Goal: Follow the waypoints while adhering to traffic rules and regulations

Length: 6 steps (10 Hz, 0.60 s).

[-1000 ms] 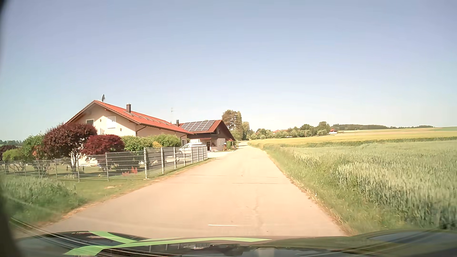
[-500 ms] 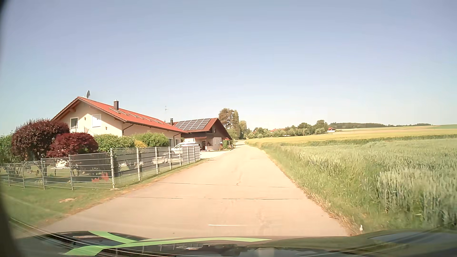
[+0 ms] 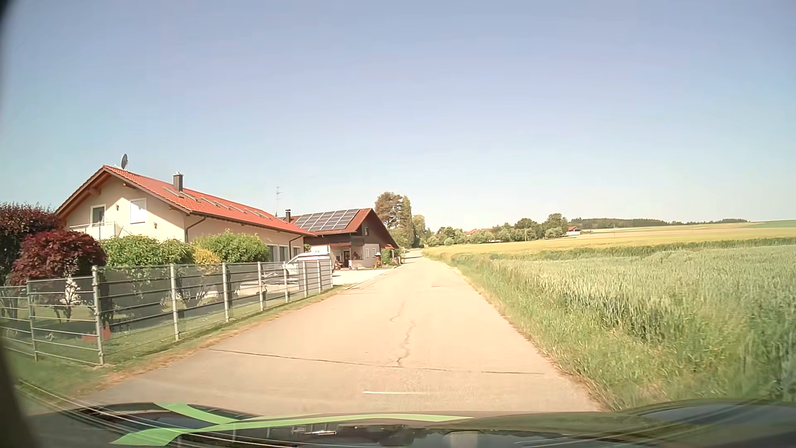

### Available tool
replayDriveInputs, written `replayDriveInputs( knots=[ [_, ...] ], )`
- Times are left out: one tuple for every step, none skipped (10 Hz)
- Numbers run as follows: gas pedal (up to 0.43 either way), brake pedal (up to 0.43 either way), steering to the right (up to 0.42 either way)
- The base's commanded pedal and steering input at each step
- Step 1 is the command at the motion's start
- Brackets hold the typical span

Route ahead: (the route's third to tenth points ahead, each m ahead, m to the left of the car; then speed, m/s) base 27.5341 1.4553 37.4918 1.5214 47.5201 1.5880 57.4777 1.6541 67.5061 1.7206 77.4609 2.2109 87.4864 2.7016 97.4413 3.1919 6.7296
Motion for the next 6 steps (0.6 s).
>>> replayDriveInputs(
  knots=[
    [0.169, 0.0, 0.01],
    [0.169, 0.0, 0.01],
    [0.169, 0.0, 0.009],
    [0.169, 0.0, 0.009],
    [0.169, 0.0, 0.008],
    [0.169, 0.0, 0.006]
  ],
)
